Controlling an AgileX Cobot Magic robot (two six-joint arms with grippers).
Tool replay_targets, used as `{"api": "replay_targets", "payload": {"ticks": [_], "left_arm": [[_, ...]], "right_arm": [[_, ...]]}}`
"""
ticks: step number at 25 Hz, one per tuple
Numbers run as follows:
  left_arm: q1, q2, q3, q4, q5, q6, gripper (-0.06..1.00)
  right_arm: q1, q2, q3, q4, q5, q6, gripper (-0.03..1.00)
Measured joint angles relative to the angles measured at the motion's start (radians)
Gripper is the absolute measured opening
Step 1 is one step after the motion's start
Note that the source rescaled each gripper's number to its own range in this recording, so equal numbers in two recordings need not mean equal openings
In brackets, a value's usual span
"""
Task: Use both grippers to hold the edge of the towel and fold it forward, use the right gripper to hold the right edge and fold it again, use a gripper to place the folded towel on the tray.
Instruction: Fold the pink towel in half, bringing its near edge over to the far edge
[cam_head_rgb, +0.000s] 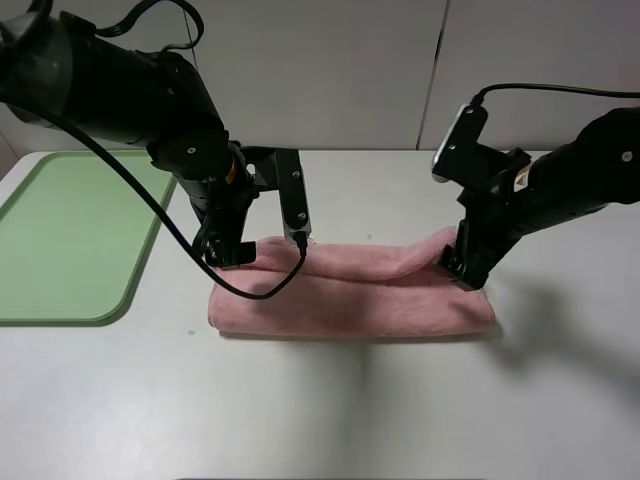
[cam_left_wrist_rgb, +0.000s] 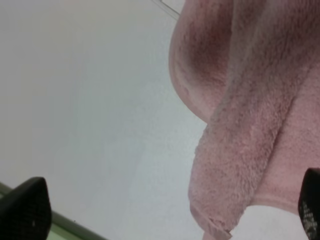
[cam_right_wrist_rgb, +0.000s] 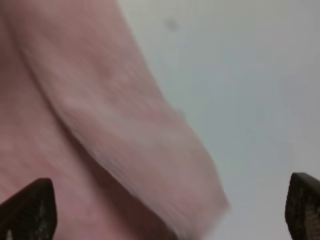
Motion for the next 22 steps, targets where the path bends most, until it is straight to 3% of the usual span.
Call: {"api": "replay_targets", "payload": {"ticks": [13, 22], "left_arm": [[0.0, 0.0, 0.0, 0.0, -0.001, 0.0, 1.0], [0.0, 0.0, 0.0, 0.0, -0.001, 0.0, 1.0]], "right_arm": [[0.105, 0.006, 0.005, 0.0, -0.068, -0.001, 1.0], [0.11, 0.125, 0.006, 0.0, -0.182, -0.001, 1.0]]}}
